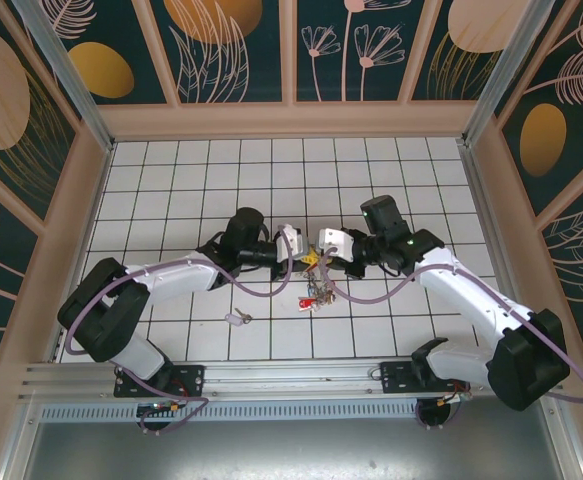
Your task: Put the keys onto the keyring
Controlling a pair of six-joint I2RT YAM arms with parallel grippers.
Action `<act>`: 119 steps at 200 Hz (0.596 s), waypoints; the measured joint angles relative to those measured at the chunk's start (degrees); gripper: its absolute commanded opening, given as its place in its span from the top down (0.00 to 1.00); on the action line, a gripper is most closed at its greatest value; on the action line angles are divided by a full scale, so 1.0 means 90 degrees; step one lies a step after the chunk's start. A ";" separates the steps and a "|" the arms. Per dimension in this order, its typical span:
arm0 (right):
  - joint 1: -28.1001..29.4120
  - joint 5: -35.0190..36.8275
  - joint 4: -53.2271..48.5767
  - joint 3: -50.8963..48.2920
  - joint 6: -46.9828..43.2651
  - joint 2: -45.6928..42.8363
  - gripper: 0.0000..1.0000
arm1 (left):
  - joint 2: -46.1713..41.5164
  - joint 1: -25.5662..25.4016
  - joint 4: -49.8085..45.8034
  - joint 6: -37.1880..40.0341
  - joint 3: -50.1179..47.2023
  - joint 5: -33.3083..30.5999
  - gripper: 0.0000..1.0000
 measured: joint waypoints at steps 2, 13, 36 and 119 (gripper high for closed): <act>0.0000 -0.0005 0.0000 0.0000 0.0007 0.0000 0.91 | -0.0007 0.0000 0.0041 -0.0010 -0.0022 -0.0002 1.00; -0.0005 -0.0102 0.0000 -0.0010 0.0024 -0.0007 0.87 | -0.0087 -0.0007 0.0296 -0.0119 -0.0202 -0.0027 1.00; -0.0206 -0.0393 0.0078 -0.0182 0.0034 -0.0175 0.86 | -0.0134 -0.0017 0.0685 -0.0432 -0.0408 0.0007 1.00; -0.0675 -0.1302 0.0692 -0.0937 0.0449 -0.0753 0.77 | -0.0036 -0.0017 0.2387 -0.1457 -0.0760 0.0464 1.00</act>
